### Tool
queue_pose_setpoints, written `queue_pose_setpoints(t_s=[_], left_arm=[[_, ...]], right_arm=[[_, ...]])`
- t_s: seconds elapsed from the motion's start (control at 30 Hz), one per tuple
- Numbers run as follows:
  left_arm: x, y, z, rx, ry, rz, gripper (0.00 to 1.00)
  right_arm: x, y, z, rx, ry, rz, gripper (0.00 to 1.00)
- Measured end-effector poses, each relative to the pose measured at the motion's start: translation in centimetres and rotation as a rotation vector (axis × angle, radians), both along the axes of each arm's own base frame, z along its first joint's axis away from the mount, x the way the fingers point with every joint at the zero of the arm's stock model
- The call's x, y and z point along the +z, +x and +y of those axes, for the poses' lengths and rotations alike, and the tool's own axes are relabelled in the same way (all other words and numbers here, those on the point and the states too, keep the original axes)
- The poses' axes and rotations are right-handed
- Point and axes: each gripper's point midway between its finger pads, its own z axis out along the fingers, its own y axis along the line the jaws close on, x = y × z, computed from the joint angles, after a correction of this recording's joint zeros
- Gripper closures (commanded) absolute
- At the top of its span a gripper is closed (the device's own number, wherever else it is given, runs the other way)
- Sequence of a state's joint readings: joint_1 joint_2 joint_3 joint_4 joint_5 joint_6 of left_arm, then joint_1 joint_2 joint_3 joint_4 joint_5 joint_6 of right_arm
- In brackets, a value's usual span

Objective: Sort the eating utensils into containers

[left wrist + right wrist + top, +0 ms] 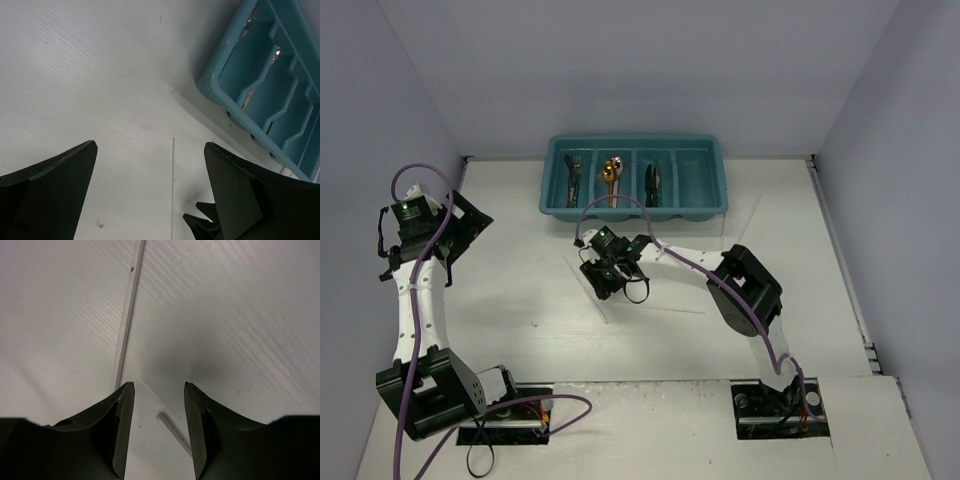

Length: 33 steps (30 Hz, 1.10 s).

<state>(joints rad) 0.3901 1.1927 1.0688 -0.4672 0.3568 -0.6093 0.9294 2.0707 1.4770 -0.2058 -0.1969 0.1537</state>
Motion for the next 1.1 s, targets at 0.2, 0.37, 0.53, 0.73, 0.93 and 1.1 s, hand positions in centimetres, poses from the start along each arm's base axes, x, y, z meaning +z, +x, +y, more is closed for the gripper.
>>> queue_pose_setpoints(t_s=[0.2, 0.37, 0.53, 0.73, 0.93, 1.1], left_arm=[[0.1, -0.1, 0.0, 0.000, 0.001, -0.003, 0.13], [0.1, 0.0, 0.0, 0.000, 0.002, -0.006, 0.13], [-0.2, -0.1, 0.0, 0.000, 0.000, -0.001, 0.13], [-0.2, -0.1, 0.0, 0.001, 0.002, -0.002, 0.13], [0.2, -0.3, 0.2, 0.013, 0.020, -0.012, 0.13], [0.3, -0.4, 0.4, 0.019, 0.029, -0.012, 0.13]], right_arm=[[-0.1, -2.0, 1.3, 0.046, -0.015, -0.019, 0.55], [-0.1, -2.8, 1.7, 0.065, -0.018, -0.024, 0.57], [-0.6, -2.6, 1.7, 0.064, -0.031, -0.027, 0.63], [-1.1, -1.4, 3.2, 0.066, -0.040, -0.043, 0.77], [-1.4, -0.1, 4.1, 0.054, -0.071, -0.071, 0.93], [-1.6, 0.4, 3.9, 0.046, -0.098, -0.086, 1.00]])
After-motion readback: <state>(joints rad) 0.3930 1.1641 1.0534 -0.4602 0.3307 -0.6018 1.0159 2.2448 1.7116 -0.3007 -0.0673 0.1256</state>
